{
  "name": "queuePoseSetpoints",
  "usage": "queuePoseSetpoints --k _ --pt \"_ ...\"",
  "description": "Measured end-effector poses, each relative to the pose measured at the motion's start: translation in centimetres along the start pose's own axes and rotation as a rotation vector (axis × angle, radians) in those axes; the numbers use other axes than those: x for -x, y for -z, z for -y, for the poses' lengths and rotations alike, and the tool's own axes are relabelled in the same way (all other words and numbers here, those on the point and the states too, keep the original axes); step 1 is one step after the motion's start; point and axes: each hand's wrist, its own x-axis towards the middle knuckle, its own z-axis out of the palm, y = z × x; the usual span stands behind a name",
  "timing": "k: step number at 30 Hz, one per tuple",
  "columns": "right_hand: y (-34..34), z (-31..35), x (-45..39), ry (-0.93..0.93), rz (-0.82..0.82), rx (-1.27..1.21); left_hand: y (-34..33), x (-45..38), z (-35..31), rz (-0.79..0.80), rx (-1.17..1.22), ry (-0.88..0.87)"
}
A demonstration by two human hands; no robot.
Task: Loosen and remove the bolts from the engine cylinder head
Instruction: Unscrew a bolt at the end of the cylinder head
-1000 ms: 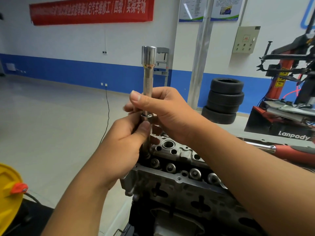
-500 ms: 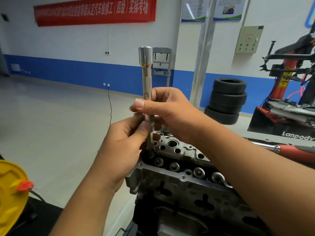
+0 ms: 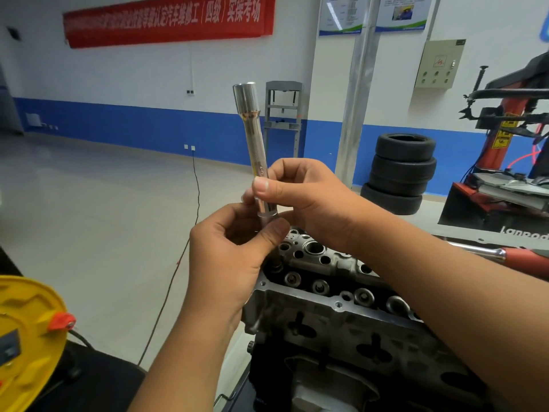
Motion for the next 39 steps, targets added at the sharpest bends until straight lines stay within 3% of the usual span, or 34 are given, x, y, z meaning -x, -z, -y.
queuePoseSetpoints --k 8,16,20,24,35,39 --pt "0.03 0.4 0.33 -0.031 0.054 0.002 0.8 -0.24 -0.3 0.246 -0.002 0.028" --pt "-0.45 -0.4 0.02 -0.022 0.03 -0.024 0.02 0.33 -0.13 0.072 0.026 -0.012" --pt "-0.19 -0.36 -0.11 -0.006 -0.035 -0.044 0.1 0.34 -0.16 0.125 -0.022 -0.012" --pt "0.19 -0.1 -0.07 -0.037 0.014 -0.07 0.4 0.37 -0.19 0.247 -0.087 0.028" --pt "-0.47 0.27 0.35 -0.075 0.034 -0.021 0.1 0.47 -0.37 0.024 -0.11 0.04" --pt "-0.45 0.2 0.21 -0.078 0.013 -0.008 0.37 0.45 -0.61 0.131 -0.136 0.098"
